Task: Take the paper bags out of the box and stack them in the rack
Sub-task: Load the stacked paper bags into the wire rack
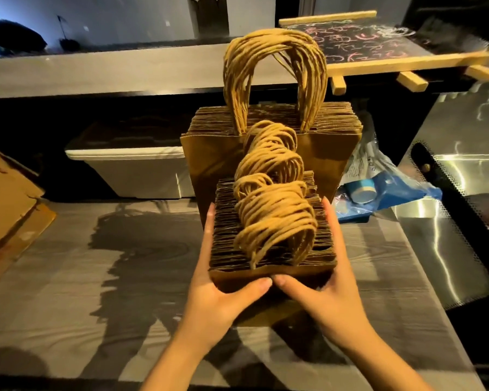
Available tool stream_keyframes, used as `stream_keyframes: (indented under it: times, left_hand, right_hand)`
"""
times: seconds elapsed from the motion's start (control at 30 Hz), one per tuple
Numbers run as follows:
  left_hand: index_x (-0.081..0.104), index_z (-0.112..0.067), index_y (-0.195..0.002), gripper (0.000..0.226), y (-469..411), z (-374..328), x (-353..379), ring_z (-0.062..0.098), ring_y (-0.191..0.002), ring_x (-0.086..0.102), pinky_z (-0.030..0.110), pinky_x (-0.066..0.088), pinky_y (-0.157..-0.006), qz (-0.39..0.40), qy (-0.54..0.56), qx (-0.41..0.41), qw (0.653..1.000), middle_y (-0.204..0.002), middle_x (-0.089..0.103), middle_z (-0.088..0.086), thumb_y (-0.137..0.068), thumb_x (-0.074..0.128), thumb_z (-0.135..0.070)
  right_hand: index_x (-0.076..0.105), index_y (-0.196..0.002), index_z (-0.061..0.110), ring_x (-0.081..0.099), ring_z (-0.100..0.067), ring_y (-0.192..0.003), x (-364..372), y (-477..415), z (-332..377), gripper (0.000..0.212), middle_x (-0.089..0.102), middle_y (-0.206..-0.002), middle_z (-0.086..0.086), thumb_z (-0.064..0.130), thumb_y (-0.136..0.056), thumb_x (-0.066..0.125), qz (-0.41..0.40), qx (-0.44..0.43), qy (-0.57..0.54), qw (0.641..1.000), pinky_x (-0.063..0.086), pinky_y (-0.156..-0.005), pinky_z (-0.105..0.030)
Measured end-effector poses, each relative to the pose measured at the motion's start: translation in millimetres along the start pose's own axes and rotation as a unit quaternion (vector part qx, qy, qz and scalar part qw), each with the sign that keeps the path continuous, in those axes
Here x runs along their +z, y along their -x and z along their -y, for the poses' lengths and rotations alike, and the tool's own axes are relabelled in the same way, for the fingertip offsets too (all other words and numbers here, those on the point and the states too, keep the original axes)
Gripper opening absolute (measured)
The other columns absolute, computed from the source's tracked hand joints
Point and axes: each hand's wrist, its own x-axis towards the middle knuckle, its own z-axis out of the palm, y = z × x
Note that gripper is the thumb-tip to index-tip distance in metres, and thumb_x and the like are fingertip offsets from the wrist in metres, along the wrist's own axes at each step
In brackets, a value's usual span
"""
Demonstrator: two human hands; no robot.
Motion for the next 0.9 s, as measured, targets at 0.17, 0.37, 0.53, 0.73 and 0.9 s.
stream_keyframes:
  times: [0.17,0.37,0.53,0.73,0.9]
  left_hand:
    - [0.017,-0.032,-0.148,0.116,1.8,-7.1,-7.8,0.010,-0.122,0.054,0.018,0.046,-0.092,0.023,0.016,-0.008,1.000,-0.129,0.059,-0.011,-0.056,0.087,-0.024]
    - [0.008,-0.044,-0.145,0.120,0.0,-3.9,-11.3,0.004,-0.126,0.049,0.020,0.045,-0.096,0.032,0.006,-0.018,0.999,-0.135,0.051,-0.022,-0.056,0.087,-0.027]
    - [0.007,-0.035,-0.145,0.123,-24.6,-9.5,-23.1,-0.005,-0.124,0.046,0.010,0.043,-0.090,0.051,0.000,-0.038,0.998,-0.132,0.048,-0.032,-0.052,0.087,-0.041]
    - [0.026,0.001,-0.143,0.126,-31.0,3.2,-22.2,0.014,-0.114,0.059,0.024,0.049,-0.091,0.046,-0.005,-0.109,0.993,-0.119,0.066,-0.001,-0.045,0.091,-0.042]
    - [0.023,0.012,-0.141,0.125,-25.3,7.2,-24.8,0.024,-0.119,0.057,0.032,0.048,-0.098,0.058,-0.002,-0.145,0.988,-0.129,0.056,0.019,-0.048,0.092,-0.036]
  right_hand:
    - [0.013,-0.149,0.028,0.042,-0.004,-0.132,2.7,1.7,8.3,0.104,0.042,-0.145,0.016,0.021,-0.066,0.076,-0.016,0.003,-0.019,1.000,0.035,-0.103,-0.012]
    - [0.012,-0.147,0.030,0.038,0.009,-0.129,0.5,1.1,1.0,0.110,0.038,-0.138,0.038,0.024,-0.061,0.080,-0.003,0.013,-0.015,1.000,0.033,-0.098,-0.005]
    - [0.005,-0.150,0.021,0.033,0.010,-0.132,-17.0,-25.6,-6.4,0.125,0.033,-0.141,0.038,0.039,-0.056,0.085,0.055,0.020,0.003,0.998,0.031,-0.098,-0.004]
    - [0.013,-0.145,0.025,0.044,0.004,-0.127,-12.6,-43.0,-8.6,0.125,0.049,-0.136,0.023,0.039,-0.047,0.089,0.071,0.044,0.008,0.996,0.035,-0.096,-0.007]
    - [0.018,-0.143,0.019,0.050,-0.001,-0.123,-14.8,-35.2,-10.1,0.115,0.054,-0.130,0.008,0.047,-0.053,0.085,0.069,0.041,-0.010,0.997,0.038,-0.096,-0.010]
